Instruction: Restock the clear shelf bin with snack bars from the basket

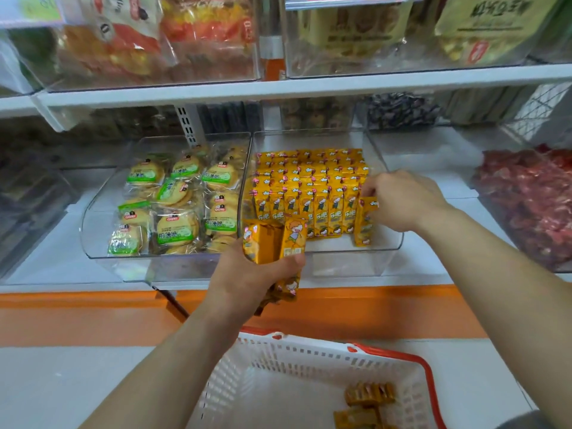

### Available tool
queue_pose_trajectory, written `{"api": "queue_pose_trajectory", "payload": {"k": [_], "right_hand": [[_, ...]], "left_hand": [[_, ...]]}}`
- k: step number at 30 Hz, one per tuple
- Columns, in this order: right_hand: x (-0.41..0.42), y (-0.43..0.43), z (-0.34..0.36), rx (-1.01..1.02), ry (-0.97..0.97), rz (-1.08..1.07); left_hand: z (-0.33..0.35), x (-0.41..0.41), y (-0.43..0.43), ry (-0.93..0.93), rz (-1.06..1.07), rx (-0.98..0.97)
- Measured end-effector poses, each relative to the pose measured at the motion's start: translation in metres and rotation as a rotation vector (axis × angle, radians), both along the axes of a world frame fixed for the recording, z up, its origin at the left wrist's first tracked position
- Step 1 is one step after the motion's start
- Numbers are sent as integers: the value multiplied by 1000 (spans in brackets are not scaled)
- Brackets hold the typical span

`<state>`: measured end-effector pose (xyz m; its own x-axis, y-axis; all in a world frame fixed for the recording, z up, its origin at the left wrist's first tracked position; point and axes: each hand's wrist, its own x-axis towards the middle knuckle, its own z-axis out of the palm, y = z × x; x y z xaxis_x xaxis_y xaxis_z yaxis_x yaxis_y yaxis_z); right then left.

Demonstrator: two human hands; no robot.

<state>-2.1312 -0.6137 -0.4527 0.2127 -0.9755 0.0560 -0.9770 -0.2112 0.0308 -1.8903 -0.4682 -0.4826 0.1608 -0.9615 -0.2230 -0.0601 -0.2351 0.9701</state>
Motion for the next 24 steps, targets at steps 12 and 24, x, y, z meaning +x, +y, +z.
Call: {"api": "queue_pose_trajectory", "payload": {"k": [12,24], "right_hand": [[27,101,11,328,-1071,212],[40,105,10,647,-1507,55]], "left_hand": [[9,-18,14,203,-73,-1],[20,-26,18,269,-20,-8]]}}
